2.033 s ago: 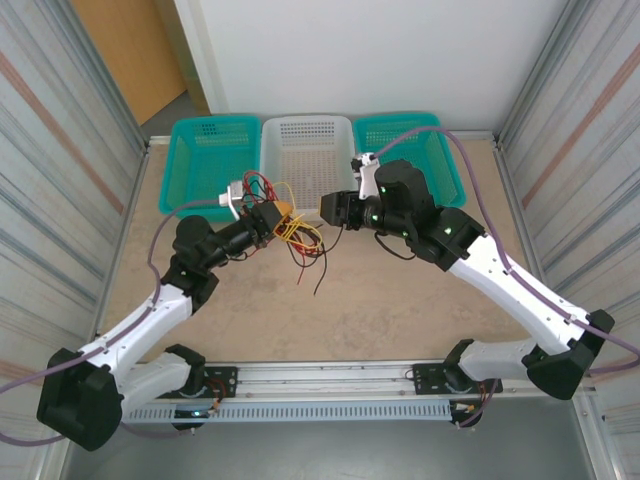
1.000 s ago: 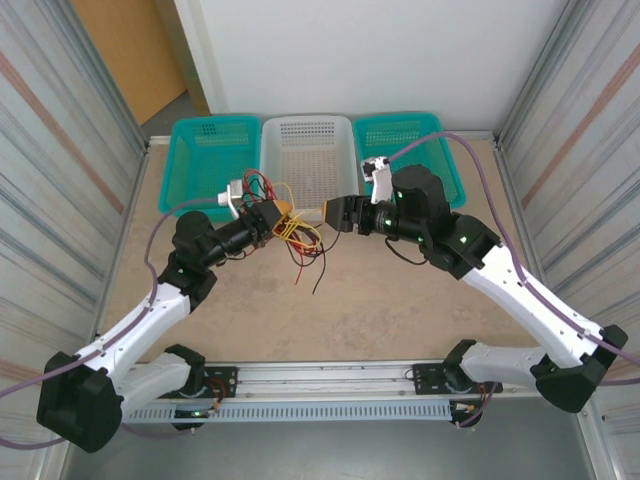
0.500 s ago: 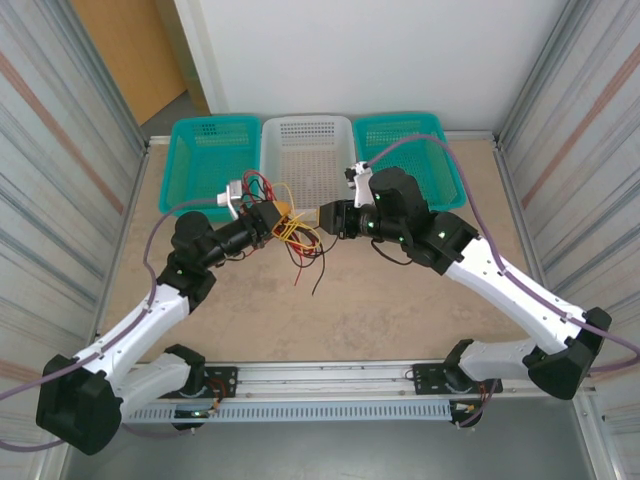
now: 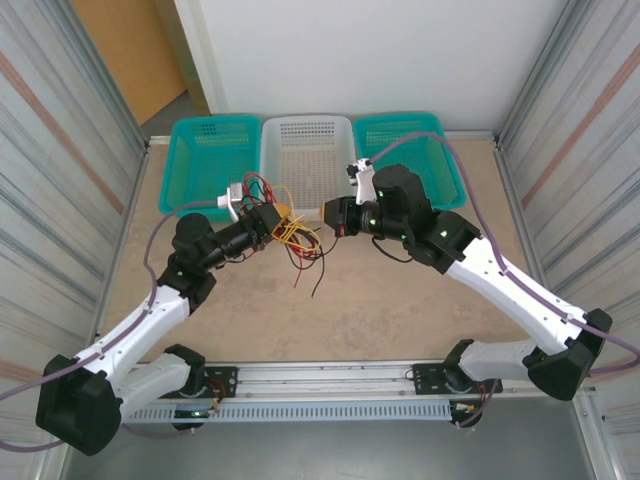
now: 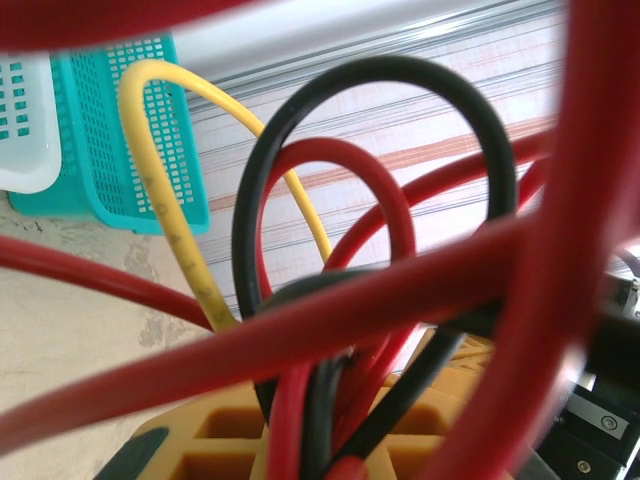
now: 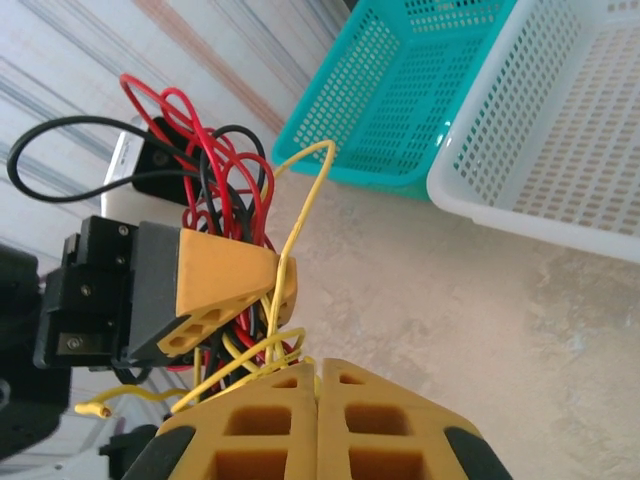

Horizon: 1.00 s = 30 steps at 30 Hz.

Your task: Untangle the cables

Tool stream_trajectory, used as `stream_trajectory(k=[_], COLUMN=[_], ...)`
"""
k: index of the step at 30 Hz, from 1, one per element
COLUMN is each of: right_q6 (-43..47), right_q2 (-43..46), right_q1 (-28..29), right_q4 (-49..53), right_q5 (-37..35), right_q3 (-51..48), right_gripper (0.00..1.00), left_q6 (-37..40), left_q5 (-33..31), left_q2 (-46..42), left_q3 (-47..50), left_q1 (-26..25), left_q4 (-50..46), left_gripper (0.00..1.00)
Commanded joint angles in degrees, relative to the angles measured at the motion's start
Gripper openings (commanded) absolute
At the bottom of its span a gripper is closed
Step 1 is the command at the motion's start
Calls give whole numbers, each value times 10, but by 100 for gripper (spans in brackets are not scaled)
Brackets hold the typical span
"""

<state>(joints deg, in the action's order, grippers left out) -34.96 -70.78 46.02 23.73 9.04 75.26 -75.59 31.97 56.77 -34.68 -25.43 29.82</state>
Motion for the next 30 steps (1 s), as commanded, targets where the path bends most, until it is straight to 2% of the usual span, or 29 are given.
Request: stream_trajectory(k=[1, 5, 10, 15, 20, 22, 26, 30], right_q6=[5, -4, -20, -67, -168, -217, -233, -248], right_q2=[11, 10, -40, -67, -84, -84, -64, -51], right_q1=[-10, -46, -113, -122, -116, -108, -62, -15], right_q4=[-13, -35, -68, -179, -370, -447, -474, -496], right_q5=[10, 45, 127, 162, 200, 207, 155, 104], right_q3=[1, -17, -24, -104, -212, -245, -269, -294], right_gripper=[0, 0, 0, 0, 0, 0, 0, 0], left_q6=[8, -1, -56, -112, -162, -159, -123, -88], left_q5=[13, 14, 14, -6, -54, -72, -119, -171], left_q2=[-12, -7, 8, 27, 54, 60, 58, 73], left_q3=[-6, -18, -25, -43, -43, -44, -37, -18], left_q1=[4, 3, 1, -3, -16, -17, -22, -24], left_q4=[28, 15, 83, 151, 251, 263, 253, 315], left_gripper=[0, 0, 0, 0, 0, 0, 0, 0])
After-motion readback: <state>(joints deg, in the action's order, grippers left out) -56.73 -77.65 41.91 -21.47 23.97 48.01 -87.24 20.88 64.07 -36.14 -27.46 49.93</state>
